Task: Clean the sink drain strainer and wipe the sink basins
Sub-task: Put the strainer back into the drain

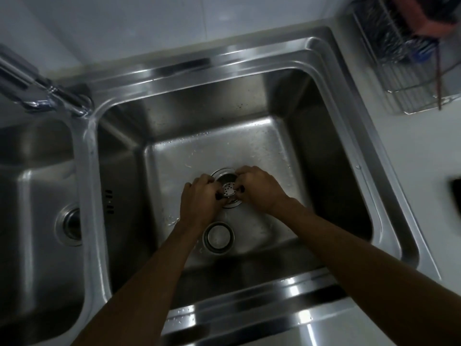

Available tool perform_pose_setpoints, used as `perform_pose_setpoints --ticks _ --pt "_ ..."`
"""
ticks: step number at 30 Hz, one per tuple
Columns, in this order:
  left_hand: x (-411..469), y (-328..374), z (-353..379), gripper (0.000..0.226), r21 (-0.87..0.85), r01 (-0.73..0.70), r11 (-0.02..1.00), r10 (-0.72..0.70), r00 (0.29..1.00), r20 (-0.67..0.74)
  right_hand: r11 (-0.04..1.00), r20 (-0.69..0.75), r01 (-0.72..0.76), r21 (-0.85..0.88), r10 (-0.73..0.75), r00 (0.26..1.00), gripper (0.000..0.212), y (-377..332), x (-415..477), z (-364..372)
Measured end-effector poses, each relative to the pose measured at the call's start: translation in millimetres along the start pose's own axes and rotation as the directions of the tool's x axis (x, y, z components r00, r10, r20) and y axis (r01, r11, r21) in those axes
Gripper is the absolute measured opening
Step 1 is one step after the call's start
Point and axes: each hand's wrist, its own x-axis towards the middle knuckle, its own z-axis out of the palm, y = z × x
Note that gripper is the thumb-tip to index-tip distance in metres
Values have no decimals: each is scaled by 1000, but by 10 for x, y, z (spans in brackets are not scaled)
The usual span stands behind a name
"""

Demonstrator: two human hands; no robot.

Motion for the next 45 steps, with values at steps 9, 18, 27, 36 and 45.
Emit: perform_pose_setpoints --ticks 9,18,27,36,45 --pt "93 -38 167 85 -153 3 988 -7 1000 -29 999 -10 3 -42 -4 1000 50 85 117 207" --pt "-124 -211 -115 58 -163 6 987 14 993 119 978 85 138 -159 -126 988 73 24 -135 48" --pt "-794 -416 -24 85 56 -66 996 38 917 398 904 401 359 -231 -248 882 103 -158 -448 247" --pt "-775 -47 -78 60 4 -2 1000 1 919 395 894 334 393 -216 -311 890 55 -223 -484 186" --pt "-1016 158 -912 60 -275 51 960 -7 987 158 924 208 337 -180 -299 931 64 -492 -673 -784"
